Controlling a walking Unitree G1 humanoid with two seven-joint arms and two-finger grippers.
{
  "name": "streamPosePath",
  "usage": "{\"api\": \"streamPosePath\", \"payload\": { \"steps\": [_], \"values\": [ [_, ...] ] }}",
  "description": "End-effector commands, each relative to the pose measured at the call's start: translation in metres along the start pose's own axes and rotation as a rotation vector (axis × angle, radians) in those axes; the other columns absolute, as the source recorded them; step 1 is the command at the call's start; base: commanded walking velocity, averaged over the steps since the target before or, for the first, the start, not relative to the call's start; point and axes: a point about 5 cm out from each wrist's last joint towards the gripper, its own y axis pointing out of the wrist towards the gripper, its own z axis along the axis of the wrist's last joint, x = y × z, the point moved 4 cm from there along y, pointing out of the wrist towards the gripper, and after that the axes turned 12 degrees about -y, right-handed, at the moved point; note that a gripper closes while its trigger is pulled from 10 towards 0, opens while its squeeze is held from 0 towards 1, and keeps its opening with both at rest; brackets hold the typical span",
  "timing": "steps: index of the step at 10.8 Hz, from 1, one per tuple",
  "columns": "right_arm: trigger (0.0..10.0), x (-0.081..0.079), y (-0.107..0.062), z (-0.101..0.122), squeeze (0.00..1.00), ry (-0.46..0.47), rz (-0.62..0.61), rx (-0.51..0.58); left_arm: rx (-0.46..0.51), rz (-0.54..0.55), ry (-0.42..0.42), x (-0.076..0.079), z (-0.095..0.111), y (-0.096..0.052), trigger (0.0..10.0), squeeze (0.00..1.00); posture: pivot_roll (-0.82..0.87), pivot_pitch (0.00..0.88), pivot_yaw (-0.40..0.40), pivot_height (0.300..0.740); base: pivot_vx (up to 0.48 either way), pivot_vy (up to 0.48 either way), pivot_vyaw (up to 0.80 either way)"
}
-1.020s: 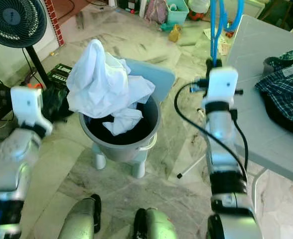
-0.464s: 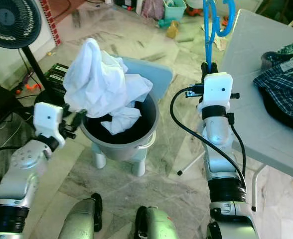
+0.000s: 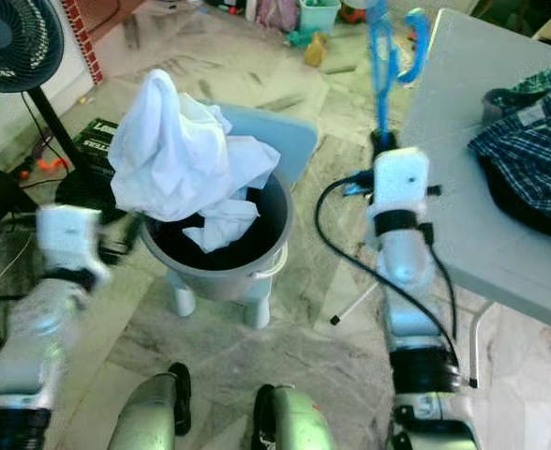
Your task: Hang hanger
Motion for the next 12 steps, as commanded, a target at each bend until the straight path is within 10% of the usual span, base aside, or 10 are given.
{"api": "streamPosePath", "payload": {
  "steps": [1,8,9,12],
  "values": [
    [10.0,0.002,0.000,0.005,0.00,0.004,-0.006,0.015,0.009,0.016,-0.012,-0.002,0.000,-0.003,10.0,1.00,0.09,0.247,-0.112,0.740,0.000,0.000,0.00],
    [10.0,-0.001,0.003,0.009,0.00,0.005,-0.002,0.026,-0.092,-0.085,0.011,0.015,-0.013,0.005,10.0,1.00,0.09,0.236,-0.107,0.740,0.000,0.000,0.00],
    [10.0,-0.001,0.004,0.009,0.00,0.005,-0.001,0.027,-0.091,-0.083,0.021,0.014,-0.014,0.004,10.0,0.00,0.09,0.236,-0.107,0.740,0.000,0.000,0.00],
    [10.0,-0.003,0.003,0.009,0.00,0.009,0.005,0.026,-0.043,-0.072,-0.036,0.012,-0.005,0.004,10.0,0.00,0.10,0.240,-0.111,0.740,0.090,0.000,0.00]
  ]
}}
